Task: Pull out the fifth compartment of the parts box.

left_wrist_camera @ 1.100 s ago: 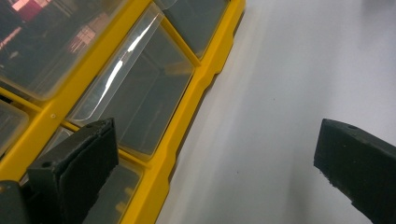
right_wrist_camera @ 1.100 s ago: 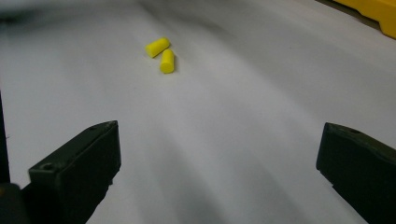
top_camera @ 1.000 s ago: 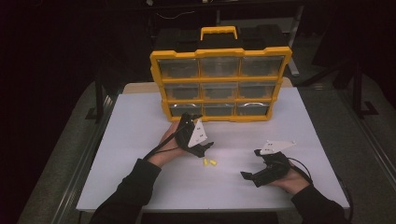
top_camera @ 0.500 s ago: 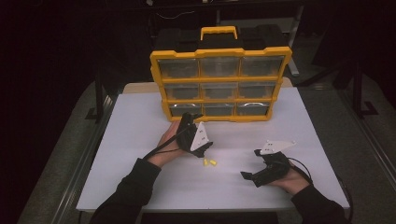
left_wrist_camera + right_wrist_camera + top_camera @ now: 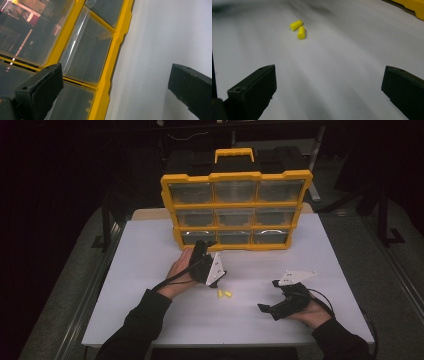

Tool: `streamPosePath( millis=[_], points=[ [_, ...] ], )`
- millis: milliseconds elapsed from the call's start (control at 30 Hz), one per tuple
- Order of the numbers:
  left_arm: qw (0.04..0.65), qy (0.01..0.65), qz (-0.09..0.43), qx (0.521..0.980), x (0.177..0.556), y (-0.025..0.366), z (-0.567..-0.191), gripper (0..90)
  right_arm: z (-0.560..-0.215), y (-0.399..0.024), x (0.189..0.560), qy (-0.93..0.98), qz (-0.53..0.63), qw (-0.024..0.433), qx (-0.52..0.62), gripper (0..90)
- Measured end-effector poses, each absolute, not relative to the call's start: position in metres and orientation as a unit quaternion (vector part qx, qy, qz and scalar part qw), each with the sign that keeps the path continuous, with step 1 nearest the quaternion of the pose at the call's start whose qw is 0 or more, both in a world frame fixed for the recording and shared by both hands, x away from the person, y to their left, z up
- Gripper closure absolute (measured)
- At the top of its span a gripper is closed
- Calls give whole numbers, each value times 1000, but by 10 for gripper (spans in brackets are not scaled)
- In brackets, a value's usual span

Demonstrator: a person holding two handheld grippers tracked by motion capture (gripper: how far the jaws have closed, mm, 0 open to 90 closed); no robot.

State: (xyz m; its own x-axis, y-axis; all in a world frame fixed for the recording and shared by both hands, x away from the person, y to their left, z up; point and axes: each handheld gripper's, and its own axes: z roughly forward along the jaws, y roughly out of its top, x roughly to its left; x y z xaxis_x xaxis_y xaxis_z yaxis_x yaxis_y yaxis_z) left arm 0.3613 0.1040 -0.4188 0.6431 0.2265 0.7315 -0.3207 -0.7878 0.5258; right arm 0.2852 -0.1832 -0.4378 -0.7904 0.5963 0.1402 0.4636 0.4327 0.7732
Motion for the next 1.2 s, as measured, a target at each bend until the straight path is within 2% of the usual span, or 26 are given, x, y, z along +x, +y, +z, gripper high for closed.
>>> streamPosePath(
  millis=[1200],
  points=[
    [242,-94,500,826,356,103,-425,0,-438,-183,285,843,430,77,315,0]
  ],
)
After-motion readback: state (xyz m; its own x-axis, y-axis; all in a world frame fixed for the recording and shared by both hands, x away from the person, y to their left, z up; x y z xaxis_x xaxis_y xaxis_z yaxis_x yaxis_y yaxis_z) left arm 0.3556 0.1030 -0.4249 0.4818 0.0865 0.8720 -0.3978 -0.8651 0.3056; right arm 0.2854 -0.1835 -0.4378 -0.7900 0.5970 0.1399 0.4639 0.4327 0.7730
